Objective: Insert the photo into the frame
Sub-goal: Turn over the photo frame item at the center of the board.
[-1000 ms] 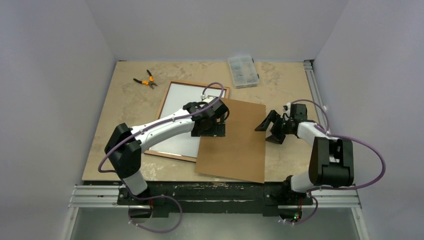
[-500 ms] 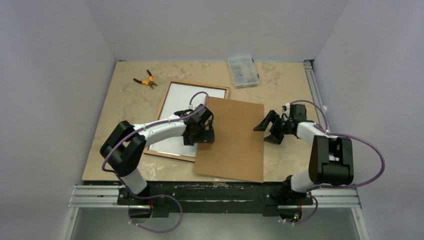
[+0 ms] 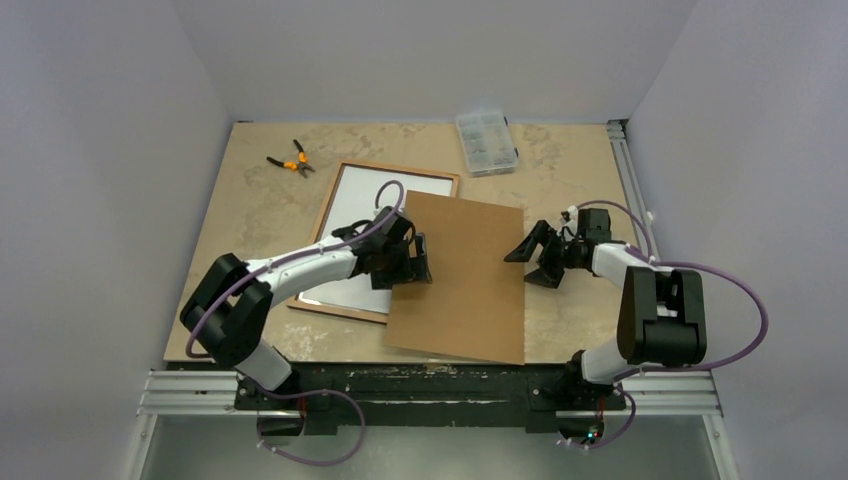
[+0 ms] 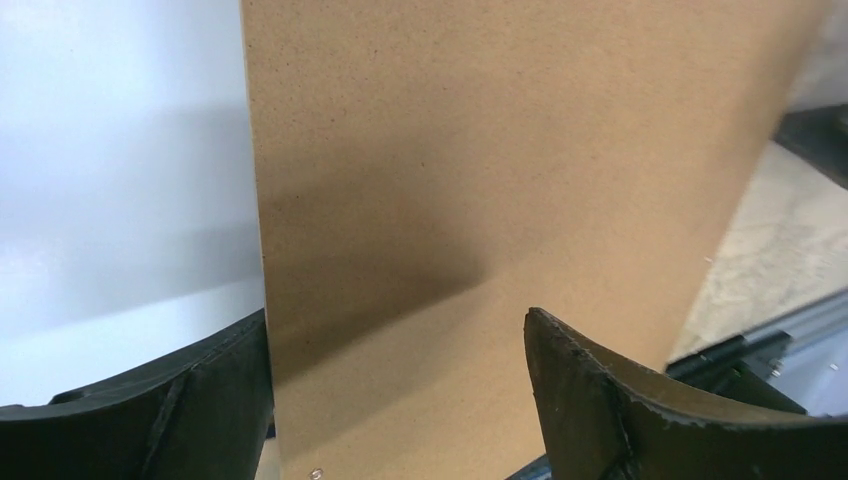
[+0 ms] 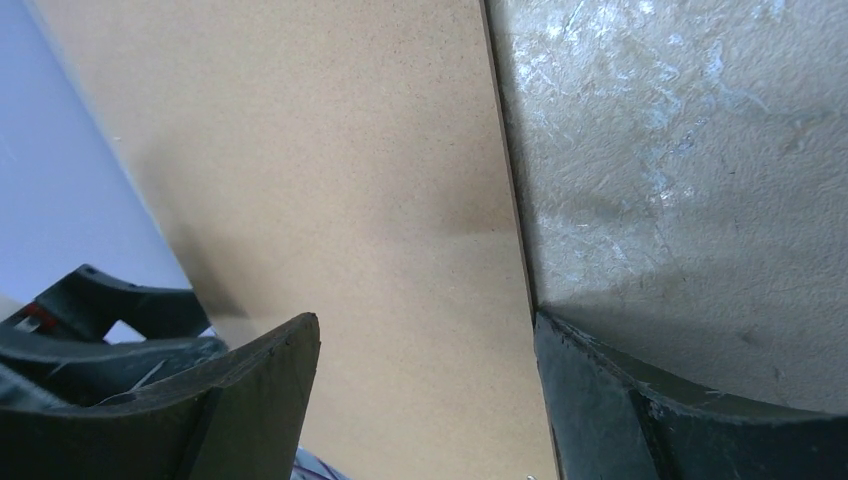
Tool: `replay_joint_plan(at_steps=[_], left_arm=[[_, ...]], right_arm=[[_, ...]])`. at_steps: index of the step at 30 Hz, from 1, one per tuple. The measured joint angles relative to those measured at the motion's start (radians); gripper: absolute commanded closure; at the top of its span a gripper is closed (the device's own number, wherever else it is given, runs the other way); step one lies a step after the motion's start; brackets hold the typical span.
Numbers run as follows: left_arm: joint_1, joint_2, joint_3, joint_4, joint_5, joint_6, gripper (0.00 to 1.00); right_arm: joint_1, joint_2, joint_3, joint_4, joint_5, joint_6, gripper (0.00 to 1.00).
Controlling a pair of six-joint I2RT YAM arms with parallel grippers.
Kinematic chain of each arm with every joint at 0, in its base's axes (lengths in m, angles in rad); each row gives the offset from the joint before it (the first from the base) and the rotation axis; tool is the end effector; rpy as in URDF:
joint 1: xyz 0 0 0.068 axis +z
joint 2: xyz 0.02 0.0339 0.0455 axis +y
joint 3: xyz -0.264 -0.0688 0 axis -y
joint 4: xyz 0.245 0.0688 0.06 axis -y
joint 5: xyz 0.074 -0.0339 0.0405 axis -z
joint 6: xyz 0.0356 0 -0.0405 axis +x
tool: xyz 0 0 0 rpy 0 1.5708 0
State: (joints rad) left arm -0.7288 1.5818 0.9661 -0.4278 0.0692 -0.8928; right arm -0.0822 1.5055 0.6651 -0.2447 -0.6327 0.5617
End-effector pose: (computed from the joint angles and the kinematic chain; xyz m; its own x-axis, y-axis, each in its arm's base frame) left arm 0.2316 -0.2101 0.1903 -0.9420 -0.2006 -0.2691 -0.0691 0.9005 -0.4294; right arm 0.2597 -0.0003 0.1436 -0.8572 0.5016 -0.1166 0.2926 0.6607 0.6912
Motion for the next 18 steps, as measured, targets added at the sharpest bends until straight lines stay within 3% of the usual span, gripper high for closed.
replay_joint_plan(at_steps=[10, 14, 18], left_arm=[[0.002, -0.216, 0.011, 0.019, 0.069, 0.013, 0.24], [0.002, -0.244, 0.035, 0.023, 0.093, 0.013, 0.37], [-0.005, -0.245, 0.066, 0.018, 0.110, 0.014, 0.59]], right_arm=[[0.013, -0.002, 0.000, 0.013, -0.007, 0.003, 0.22], [0.026, -0.017, -0.005, 0.022, -0.002, 0.008, 0.22], [0.043, -0.036, -0.009, 0.022, 0.021, 0.010, 0.22]])
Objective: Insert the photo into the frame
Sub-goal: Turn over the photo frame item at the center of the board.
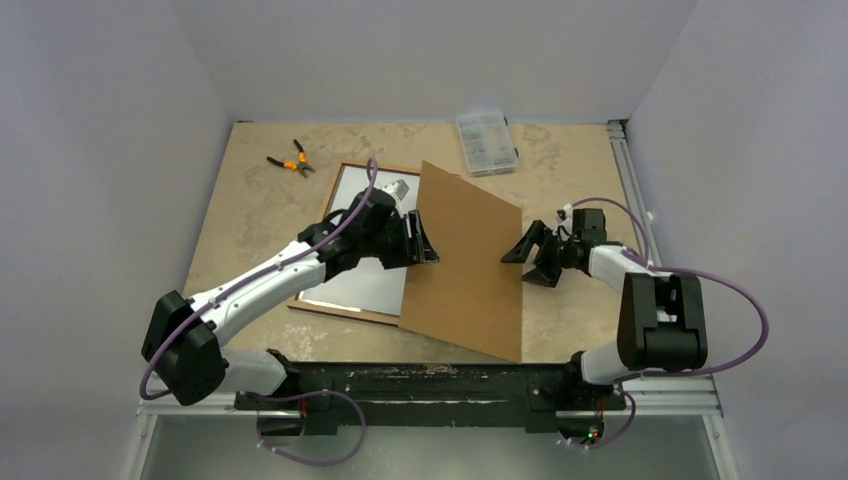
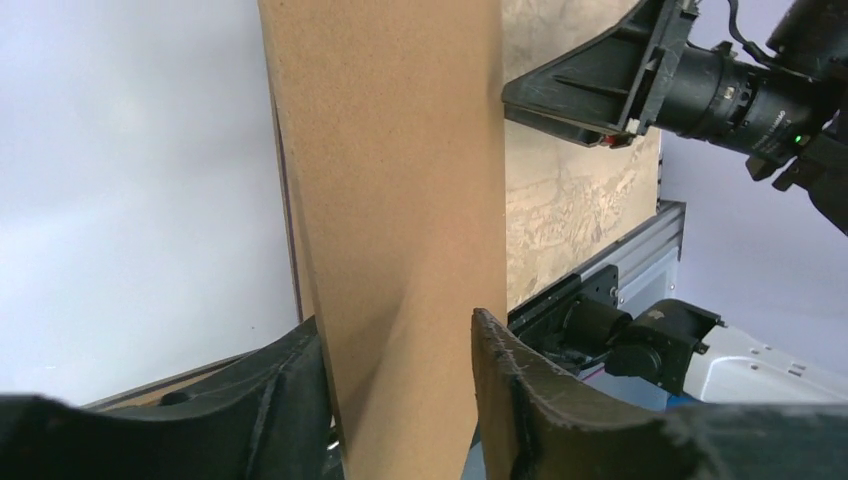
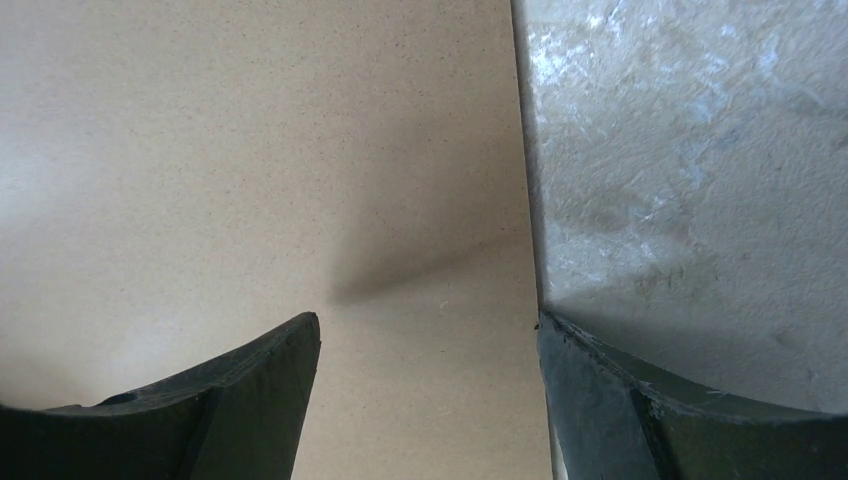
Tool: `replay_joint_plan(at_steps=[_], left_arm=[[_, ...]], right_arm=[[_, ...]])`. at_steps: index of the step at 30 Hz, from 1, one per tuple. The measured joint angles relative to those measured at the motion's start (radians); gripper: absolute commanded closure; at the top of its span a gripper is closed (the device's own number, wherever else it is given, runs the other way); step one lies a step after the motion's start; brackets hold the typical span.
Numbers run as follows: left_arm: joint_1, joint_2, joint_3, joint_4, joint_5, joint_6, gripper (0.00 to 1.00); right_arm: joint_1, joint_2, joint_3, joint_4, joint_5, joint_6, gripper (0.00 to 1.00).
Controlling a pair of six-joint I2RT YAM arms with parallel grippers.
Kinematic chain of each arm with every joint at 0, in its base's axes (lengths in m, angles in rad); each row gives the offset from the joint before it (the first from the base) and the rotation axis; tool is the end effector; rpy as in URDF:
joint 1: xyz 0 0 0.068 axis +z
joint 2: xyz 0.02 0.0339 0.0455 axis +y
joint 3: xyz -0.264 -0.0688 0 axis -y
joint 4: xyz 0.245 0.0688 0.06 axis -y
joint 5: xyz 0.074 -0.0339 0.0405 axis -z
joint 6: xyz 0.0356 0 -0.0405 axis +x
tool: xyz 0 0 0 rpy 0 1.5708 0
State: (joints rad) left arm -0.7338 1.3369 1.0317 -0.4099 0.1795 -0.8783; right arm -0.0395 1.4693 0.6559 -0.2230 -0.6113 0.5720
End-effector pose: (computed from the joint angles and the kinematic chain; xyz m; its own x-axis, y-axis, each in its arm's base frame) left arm 0.2132 -0.2008 0.2824 -0.8951 -0.2125 -0.3920 0.1098 0.7469 -0.6559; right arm 0.2583 0.0102 0.1506 -0.8636 0.4778 -0.1609 0.2471 0.6793 0.6910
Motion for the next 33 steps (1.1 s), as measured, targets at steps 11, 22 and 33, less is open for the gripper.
replay_joint_plan(at_steps=[11, 22, 33], left_arm=[[-0.021, 0.033, 0.055, 0.013, 0.035, -0.021, 1.00], [-0.071, -0.048, 0.179, -0.211, -0.077, 0.008, 1.00], [-0.251, -0.008, 0.575, -0.610, -0.394, 0.089, 1.00]], right_arm=[[0.021, -0.089, 0.006, -0.140, 0.051, -0.009, 0.19], [0.040, -0.237, 0.229, -0.324, 0.071, -0.047, 0.15], [0.115, -0.270, 0.428, -0.463, 0.063, -0.040, 0.14]])
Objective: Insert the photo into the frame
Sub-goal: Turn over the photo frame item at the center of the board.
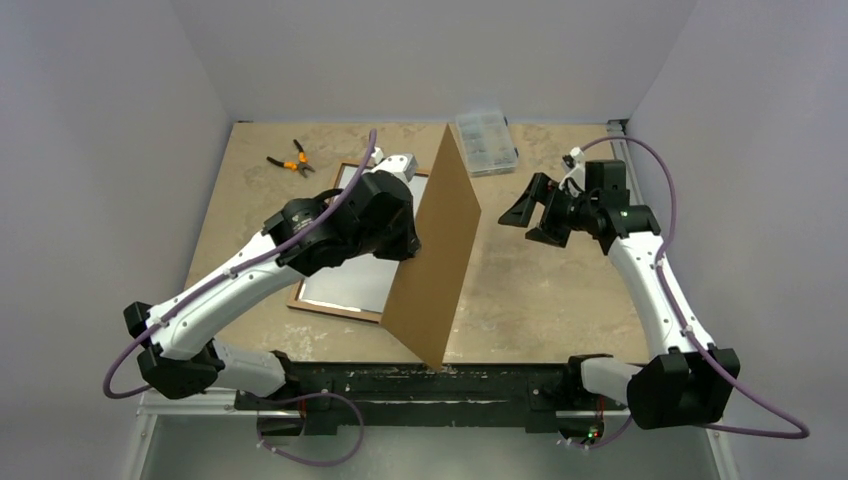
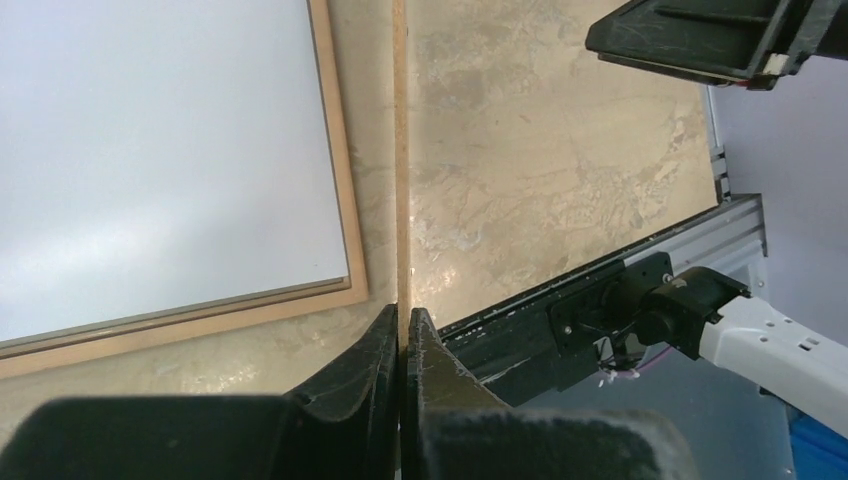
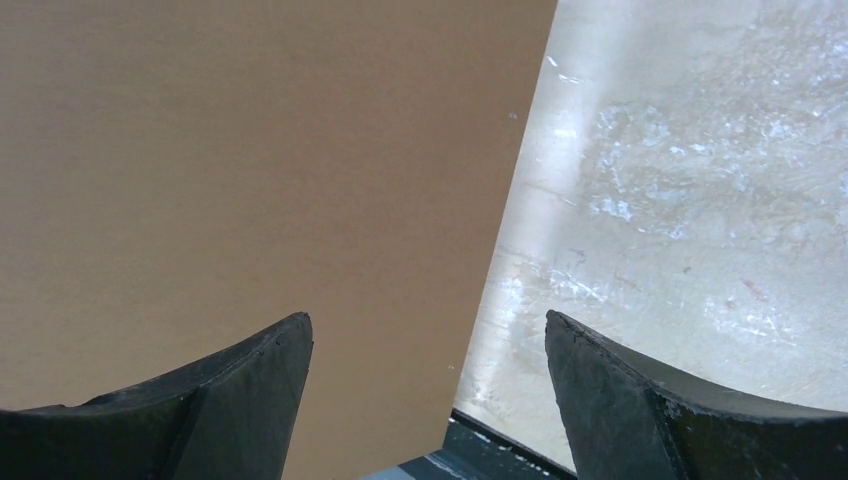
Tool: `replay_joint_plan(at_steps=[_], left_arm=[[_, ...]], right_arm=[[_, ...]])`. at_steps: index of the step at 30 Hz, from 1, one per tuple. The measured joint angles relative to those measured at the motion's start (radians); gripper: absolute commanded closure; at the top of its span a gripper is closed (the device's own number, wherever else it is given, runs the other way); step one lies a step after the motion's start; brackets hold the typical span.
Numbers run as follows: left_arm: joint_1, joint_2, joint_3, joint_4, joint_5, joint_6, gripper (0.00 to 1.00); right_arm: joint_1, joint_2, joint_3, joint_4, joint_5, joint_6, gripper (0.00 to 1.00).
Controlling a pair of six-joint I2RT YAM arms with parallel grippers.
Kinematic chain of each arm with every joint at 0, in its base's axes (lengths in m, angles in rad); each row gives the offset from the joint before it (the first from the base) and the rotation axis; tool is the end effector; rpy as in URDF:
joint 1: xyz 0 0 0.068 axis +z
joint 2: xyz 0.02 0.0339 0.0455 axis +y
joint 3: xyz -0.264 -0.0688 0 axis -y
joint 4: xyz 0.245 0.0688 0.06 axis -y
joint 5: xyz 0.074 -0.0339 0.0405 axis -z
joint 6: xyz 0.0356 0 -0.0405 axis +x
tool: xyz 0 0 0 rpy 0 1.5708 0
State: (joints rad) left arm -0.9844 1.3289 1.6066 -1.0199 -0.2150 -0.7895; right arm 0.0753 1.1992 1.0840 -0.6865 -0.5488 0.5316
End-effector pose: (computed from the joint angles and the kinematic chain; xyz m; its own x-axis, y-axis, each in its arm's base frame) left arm 0.1480 -0.2091 0.4212 -0.7794 -0.0804 -0.6214 0.2462 0.8727 -0.4217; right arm 0.2449 0.0371 0.3159 -0.8336 0.3708 -0.4095 -0.0040 0.7372 0.6757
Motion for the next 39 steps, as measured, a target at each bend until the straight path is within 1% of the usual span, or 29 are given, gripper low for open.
replay_joint_plan(at_steps=[5, 9, 18, 19, 22, 25, 29, 31, 35, 39], left_arm=[[-0.051, 0.085, 0.132, -0.124, -0.091, 0.000, 1.00], [-0.086, 0.189, 0.235, -0.203, -0.149, -0.003, 1.00], [-0.164, 0.406, 0.437, -0.286, -0.251, -0.031, 1.00], [-0.168, 0.411, 0.444, -0.286, -0.254, -0.031, 1.00], [-0.185, 0.459, 0.505, -0.311, -0.265, -0.031, 0.93], [-0.193, 0.491, 0.546, -0.318, -0.264, -0.029, 0.82], [-0.196, 0.510, 0.557, -0.300, -0.231, -0.005, 0.51], [-0.196, 0.512, 0.555, -0.276, -0.195, 0.011, 0.42], [-0.195, 0.509, 0.544, -0.200, -0.116, 0.036, 0.34], [-0.195, 0.500, 0.498, -0.129, -0.038, 0.055, 0.32]], right_arm=[[0.012, -0.016, 0.083, -0.041, -0.023, 0.019, 0.15], [0.021, -0.031, 0.113, -0.050, -0.040, 0.041, 0.15], [0.025, -0.037, 0.114, -0.057, -0.069, 0.084, 0.15], [0.025, -0.039, 0.112, -0.051, -0.074, 0.093, 0.15], [0.025, -0.057, 0.093, -0.024, -0.088, 0.124, 0.15], [0.025, -0.086, 0.066, 0.019, -0.106, 0.163, 0.15], [0.025, -0.101, 0.057, 0.063, -0.132, 0.203, 0.15], [0.027, -0.101, 0.057, 0.079, -0.143, 0.215, 0.15], [0.029, -0.102, 0.057, 0.094, -0.153, 0.235, 0.15], [0.029, -0.102, 0.057, 0.095, -0.154, 0.239, 0.17]])
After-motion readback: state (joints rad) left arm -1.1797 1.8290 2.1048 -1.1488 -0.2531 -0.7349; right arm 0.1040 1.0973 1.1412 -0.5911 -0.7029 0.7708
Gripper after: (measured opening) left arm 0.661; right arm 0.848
